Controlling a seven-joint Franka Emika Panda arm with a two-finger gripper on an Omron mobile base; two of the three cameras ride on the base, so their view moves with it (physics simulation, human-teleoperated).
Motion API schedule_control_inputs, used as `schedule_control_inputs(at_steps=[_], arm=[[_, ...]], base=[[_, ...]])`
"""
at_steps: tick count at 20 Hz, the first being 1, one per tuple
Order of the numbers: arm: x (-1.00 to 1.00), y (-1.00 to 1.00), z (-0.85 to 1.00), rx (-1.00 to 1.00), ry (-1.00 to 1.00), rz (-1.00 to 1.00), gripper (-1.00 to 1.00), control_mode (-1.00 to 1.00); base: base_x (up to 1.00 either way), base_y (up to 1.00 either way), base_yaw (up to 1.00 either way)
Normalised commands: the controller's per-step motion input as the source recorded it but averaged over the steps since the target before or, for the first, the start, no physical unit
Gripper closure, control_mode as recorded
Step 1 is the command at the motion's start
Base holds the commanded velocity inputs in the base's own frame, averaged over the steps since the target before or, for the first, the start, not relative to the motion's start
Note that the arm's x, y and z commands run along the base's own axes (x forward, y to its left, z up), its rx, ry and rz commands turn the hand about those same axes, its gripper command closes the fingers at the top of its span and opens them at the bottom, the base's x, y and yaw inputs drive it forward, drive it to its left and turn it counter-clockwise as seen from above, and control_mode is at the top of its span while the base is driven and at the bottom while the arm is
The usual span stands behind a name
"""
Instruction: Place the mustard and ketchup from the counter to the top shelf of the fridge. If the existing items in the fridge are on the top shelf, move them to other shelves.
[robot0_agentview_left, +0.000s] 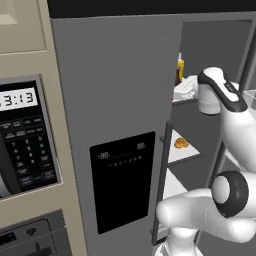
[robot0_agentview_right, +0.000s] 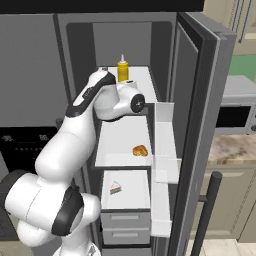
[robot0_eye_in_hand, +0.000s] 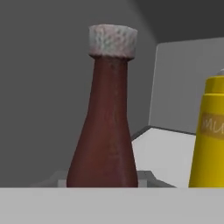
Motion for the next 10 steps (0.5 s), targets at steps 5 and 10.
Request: schedule_control_inputs(at_steps=[5,10], arm=[[0.18,-0.08,-0.55,-0.11,0.06,0.0,1.0,-1.0],[0.05,-0.04,-0.31,-0.08,0.03,0.0,1.0,-1.0]], base=[[0.0,0.0,0.0],[0.0,0.0,0.0]])
